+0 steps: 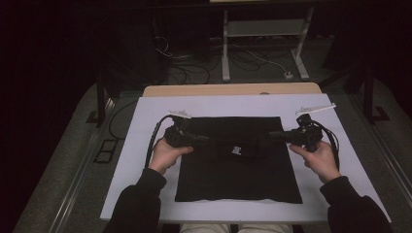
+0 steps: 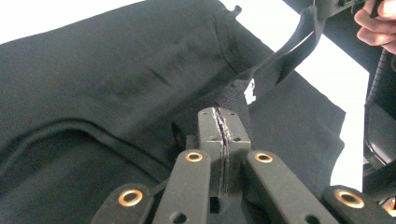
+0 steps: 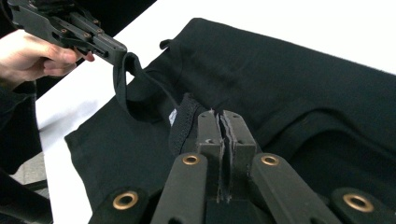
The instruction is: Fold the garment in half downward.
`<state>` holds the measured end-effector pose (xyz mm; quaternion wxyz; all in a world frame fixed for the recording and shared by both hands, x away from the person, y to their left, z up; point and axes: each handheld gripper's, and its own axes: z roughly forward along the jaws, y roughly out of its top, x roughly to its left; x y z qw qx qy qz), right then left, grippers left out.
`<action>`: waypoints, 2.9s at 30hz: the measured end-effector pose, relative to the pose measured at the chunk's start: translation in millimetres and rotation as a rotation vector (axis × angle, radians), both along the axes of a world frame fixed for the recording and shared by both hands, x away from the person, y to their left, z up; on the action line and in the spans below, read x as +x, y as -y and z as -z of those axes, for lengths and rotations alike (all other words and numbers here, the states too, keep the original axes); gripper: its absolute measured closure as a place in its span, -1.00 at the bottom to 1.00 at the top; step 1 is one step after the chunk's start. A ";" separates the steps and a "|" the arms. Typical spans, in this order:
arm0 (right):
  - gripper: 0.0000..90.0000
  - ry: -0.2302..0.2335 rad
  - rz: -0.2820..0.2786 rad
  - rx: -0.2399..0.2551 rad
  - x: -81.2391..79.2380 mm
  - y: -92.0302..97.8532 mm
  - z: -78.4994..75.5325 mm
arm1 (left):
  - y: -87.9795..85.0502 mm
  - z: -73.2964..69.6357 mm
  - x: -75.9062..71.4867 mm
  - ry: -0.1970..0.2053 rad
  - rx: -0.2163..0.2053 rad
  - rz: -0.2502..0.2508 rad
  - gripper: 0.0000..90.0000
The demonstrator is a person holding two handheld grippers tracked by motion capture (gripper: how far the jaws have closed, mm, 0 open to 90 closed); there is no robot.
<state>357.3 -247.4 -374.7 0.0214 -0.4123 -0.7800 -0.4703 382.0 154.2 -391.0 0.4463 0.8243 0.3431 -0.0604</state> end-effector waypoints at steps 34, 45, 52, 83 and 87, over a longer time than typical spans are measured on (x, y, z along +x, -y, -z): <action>0.91 -0.087 -0.046 -0.004 -50.5 6.0 31.0 | -10.2 19.5 -51.0 -0.011 -0.005 0.081 0.95; 0.91 -0.107 -0.072 -0.021 -66.7 3.7 36.8 | -12.0 22.2 -62.6 -0.025 -0.001 0.091 0.95; 0.91 -0.122 -0.093 -0.030 -75.7 1.2 39.7 | -9.3 25.5 -68.8 -0.032 0.020 0.113 0.95; 0.91 -0.156 -0.130 -0.047 -100.8 1.1 42.9 | -8.1 30.4 -100.0 -0.054 0.074 0.211 0.95; 0.91 -0.160 -0.134 -0.048 -101.9 1.0 43.8 | -8.2 31.6 -101.2 -0.063 0.078 0.212 0.95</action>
